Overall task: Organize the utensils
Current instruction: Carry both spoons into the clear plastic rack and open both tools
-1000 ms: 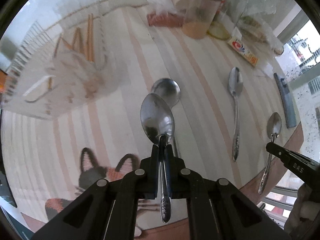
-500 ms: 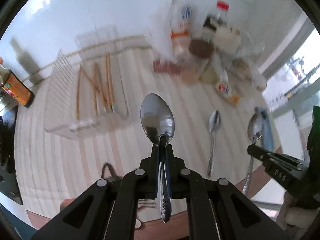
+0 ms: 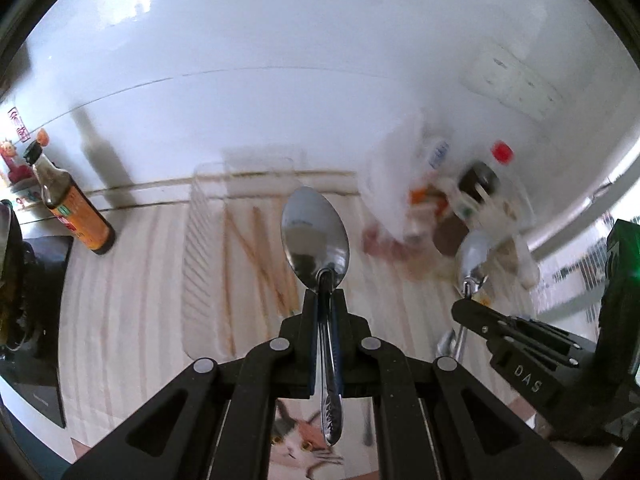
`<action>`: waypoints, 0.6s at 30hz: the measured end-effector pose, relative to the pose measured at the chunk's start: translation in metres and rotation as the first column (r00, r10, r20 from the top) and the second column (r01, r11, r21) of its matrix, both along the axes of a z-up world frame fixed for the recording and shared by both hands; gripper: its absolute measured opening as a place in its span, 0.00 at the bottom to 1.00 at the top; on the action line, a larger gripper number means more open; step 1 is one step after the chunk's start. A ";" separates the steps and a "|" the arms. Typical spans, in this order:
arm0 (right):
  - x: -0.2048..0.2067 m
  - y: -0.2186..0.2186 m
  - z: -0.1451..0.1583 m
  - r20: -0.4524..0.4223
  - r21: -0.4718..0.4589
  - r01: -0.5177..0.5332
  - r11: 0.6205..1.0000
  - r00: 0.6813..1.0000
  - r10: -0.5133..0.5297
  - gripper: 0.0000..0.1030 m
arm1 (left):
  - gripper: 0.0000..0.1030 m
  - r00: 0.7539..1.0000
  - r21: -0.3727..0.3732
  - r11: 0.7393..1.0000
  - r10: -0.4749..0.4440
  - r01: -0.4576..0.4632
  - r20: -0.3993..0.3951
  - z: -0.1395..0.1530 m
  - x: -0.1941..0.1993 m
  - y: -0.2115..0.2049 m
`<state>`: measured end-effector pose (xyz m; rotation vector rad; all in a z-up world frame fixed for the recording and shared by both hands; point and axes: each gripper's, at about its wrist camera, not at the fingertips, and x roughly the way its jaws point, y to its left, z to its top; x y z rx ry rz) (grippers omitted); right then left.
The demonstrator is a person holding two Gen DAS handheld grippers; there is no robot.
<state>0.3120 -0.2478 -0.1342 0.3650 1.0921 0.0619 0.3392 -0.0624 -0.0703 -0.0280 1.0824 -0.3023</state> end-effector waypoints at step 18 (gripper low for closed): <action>0.126 0.092 -0.064 -0.139 0.098 -0.168 0.981 0.974 0.181 0.03 | 0.05 0.969 0.034 0.998 0.063 -0.057 -0.238 -0.081 0.097 0.057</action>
